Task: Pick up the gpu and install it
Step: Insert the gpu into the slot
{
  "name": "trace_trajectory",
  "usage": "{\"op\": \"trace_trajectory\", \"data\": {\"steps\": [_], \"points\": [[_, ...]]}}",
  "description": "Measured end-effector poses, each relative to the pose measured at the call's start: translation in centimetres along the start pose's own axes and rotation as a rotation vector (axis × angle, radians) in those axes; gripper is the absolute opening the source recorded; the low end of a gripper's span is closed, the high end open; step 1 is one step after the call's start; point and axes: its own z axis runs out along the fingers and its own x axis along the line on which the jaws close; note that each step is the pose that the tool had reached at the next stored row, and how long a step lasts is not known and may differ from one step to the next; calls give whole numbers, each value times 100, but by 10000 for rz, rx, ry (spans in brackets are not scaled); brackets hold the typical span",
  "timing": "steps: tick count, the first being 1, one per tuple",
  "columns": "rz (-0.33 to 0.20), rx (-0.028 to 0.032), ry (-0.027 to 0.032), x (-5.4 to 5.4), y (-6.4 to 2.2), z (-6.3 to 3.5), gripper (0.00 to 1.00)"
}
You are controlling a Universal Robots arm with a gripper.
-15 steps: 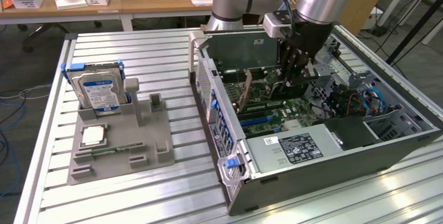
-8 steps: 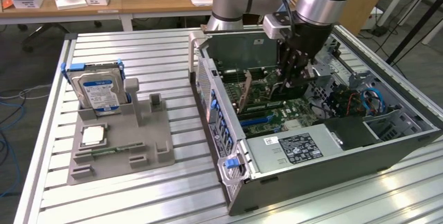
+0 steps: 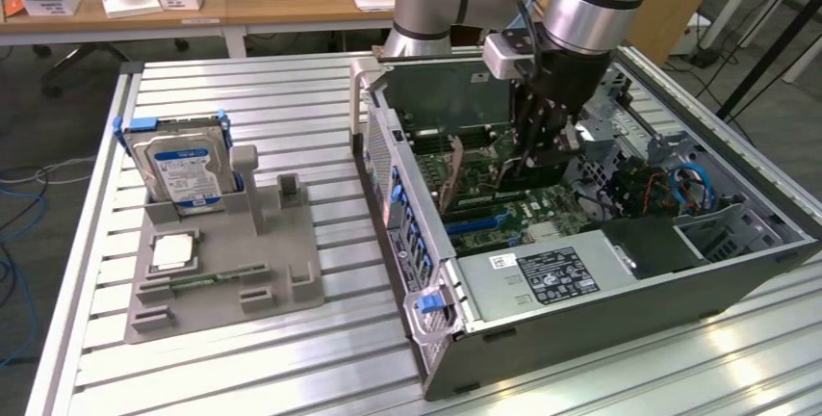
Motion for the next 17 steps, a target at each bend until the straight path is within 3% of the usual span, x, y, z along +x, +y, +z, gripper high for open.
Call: {"op": "trace_trajectory", "data": {"steps": [10, 17], "points": [[0, 1, 0, 8, 111, 113, 26], [1, 2, 0, 35, 137, 184, 26]]}}
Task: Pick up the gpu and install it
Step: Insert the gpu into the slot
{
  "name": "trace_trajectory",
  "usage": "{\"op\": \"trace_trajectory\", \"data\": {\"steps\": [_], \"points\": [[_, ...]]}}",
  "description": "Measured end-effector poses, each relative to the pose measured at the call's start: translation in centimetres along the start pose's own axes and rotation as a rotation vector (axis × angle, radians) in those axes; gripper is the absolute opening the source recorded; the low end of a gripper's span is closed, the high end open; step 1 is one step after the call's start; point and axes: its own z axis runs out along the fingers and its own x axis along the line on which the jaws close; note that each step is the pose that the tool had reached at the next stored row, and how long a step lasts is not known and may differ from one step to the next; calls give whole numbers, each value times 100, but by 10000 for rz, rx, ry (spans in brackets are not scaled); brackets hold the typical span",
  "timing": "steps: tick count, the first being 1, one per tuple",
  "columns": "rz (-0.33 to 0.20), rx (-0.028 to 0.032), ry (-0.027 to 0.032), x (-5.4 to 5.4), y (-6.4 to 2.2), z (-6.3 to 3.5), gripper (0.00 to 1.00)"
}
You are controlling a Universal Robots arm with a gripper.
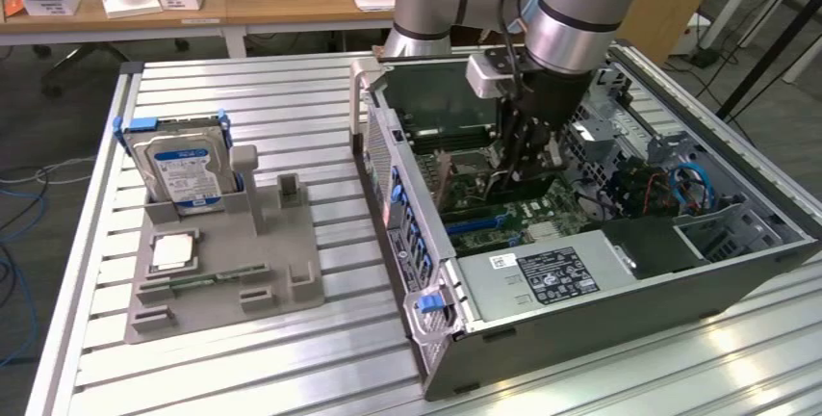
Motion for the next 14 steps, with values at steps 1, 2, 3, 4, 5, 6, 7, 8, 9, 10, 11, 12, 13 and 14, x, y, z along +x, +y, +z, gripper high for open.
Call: {"op": "trace_trajectory", "data": {"steps": [1, 2, 3, 4, 5, 6, 7, 8, 9, 10, 11, 12, 13, 14], "points": [[0, 0, -1, 2, 12, 11, 26], [-1, -1, 0, 5, 24, 22, 26], [-1, 0, 1, 8, 32, 31, 26], [-1, 0, 0, 11, 40, 42, 26], [-1, -1, 0, 14, 50, 53, 26], [-1, 0, 1, 17, 61, 64, 26], [0, -1, 0, 19, 72, 76, 26], [-1, 0, 1, 22, 84, 87, 26], [-1, 0, 0, 24, 95, 98, 26], [-1, 0, 0, 26, 107, 108, 26], [-1, -1, 1, 28, 119, 118, 26], [-1, -1, 0, 30, 131, 128, 26], [-1, -1, 1, 32, 141, 137, 26], [0, 0, 0, 33, 150, 147, 26]]}}
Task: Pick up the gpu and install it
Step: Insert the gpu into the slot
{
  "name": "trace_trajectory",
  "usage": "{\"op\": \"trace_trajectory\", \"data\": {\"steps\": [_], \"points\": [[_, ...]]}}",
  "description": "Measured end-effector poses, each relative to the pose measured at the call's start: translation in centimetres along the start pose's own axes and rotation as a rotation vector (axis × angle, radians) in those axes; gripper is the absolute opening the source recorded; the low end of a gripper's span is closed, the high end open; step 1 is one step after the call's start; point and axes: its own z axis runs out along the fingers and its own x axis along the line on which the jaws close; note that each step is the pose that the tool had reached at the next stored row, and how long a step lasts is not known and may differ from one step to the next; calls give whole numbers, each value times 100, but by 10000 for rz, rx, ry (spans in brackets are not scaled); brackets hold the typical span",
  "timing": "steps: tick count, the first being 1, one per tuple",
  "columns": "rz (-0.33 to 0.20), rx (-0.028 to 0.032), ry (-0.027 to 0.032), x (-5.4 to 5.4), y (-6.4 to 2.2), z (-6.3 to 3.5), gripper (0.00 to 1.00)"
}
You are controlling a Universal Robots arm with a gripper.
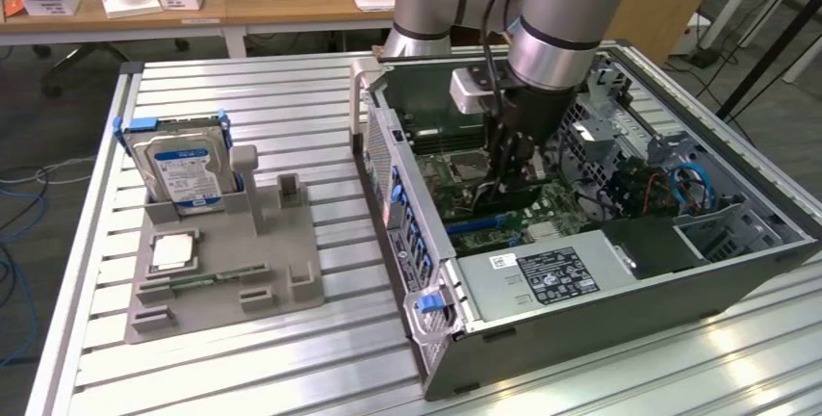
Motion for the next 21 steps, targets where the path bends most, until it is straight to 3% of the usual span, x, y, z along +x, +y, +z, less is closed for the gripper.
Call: {"op": "trace_trajectory", "data": {"steps": [21], "points": [[0, 0, 0, 7, 117, 89, 26]]}}
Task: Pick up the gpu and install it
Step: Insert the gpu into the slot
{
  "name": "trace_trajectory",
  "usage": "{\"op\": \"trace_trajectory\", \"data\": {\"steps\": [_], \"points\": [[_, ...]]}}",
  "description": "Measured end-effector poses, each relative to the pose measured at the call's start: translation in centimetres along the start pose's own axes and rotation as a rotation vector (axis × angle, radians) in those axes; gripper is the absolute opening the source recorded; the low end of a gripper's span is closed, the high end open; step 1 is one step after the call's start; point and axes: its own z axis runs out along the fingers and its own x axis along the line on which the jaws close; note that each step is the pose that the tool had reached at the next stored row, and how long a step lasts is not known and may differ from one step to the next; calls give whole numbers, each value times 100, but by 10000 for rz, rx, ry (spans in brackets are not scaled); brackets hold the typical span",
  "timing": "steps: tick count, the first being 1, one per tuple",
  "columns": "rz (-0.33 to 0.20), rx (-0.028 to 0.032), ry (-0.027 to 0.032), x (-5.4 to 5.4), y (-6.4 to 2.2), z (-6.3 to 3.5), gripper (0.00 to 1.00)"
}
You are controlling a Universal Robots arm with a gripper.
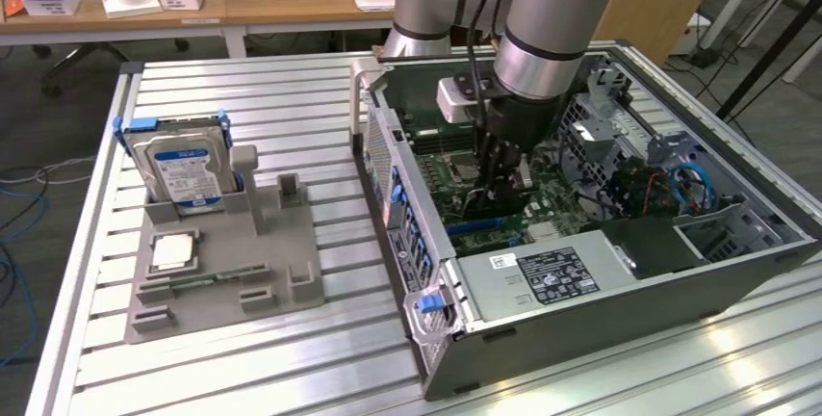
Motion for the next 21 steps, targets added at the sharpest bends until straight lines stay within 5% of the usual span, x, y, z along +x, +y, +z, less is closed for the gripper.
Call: {"op": "trace_trajectory", "data": {"steps": [21], "points": [[1, 11, 3, 1, 5, 51, 26]]}}
